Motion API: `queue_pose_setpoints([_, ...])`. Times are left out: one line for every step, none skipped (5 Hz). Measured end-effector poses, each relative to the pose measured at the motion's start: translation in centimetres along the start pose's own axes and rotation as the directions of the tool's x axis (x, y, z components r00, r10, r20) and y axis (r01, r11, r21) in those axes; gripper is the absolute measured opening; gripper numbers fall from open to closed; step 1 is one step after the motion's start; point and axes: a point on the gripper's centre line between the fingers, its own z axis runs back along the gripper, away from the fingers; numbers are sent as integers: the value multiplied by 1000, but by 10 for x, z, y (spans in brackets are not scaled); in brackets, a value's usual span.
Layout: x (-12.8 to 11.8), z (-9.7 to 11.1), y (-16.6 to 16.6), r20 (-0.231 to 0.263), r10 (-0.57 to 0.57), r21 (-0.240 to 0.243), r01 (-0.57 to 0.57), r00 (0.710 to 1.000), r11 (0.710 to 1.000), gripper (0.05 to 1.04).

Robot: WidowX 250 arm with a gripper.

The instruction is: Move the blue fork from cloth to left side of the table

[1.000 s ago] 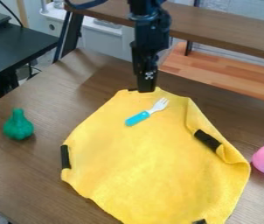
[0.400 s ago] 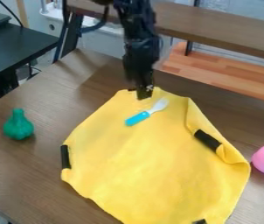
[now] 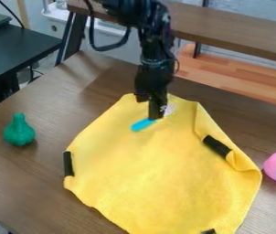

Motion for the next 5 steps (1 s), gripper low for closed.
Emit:
queue_pose_setpoints([-1,-1,3,-7,-9,20,10,1000,1000,999])
queue_pose_setpoints([-4,-14,-4,-41,-39,18,40,998,999,995])
queue_pose_setpoints([-5,-17,-8,-54,-62,25,63,997,998,963])
queue_pose_setpoints([-6,-19,-8,-60,-68,33,70,996,997,905])
queue_pose_setpoints([-5,-19,-10,-65,-77,38,79,995,996,608])
